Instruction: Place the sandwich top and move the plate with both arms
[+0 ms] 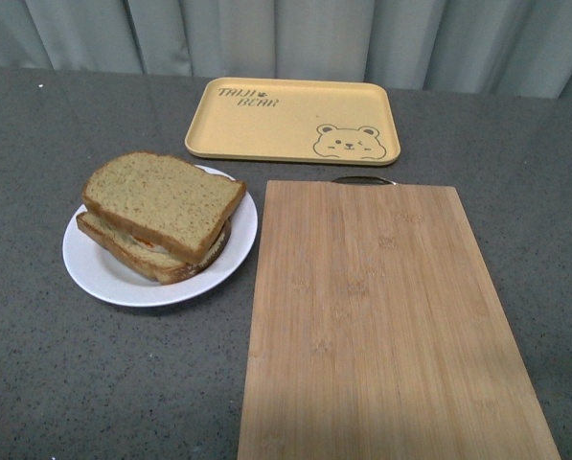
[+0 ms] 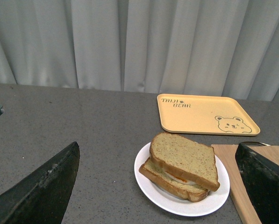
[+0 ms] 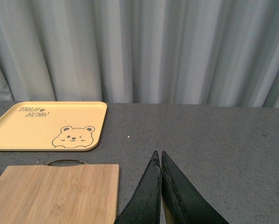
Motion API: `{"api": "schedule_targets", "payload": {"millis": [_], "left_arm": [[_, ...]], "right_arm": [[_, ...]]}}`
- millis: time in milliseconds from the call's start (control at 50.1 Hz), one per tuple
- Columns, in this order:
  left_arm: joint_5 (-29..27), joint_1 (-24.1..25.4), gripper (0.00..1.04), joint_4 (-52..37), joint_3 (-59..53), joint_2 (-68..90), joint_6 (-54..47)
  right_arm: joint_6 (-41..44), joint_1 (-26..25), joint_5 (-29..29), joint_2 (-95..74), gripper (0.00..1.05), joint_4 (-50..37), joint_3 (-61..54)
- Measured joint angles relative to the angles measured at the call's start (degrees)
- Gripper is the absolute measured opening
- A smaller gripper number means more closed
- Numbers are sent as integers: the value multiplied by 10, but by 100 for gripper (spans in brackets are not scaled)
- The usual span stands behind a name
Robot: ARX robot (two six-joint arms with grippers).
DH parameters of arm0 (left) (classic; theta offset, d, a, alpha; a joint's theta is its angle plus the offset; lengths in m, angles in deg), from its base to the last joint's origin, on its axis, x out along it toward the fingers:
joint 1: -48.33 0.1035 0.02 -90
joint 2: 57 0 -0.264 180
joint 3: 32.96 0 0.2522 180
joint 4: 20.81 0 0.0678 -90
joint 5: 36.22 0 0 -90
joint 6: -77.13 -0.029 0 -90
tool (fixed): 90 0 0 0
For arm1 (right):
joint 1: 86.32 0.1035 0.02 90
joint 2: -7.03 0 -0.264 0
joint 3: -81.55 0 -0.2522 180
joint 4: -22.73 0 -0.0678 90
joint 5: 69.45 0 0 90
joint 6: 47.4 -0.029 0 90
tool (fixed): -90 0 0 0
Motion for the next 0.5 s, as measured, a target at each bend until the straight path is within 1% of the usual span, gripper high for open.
{"api": "schedule_targets", "payload": {"millis": [40,100,160,239,339,499], "left_arm": [[0,0,98,0,0,0,0],[0,0,98,0,0,0,0],[0,0,98,0,0,0,0],[0,0,98,0,0,0,0],[0,0,98,0,0,0,0],[0,0,98,0,0,0,0]], "right_arm": [[0,-5,-5,26,1,19,-6],[0,-12,-12,91,1,92,-7],[0,-17,-17,131,1,126,-10],[0,-47,-56,176,1,157,-16],[0,-62,-58,220,1,191,-24],[0,-64,-63,292,1,253,-35]]}}
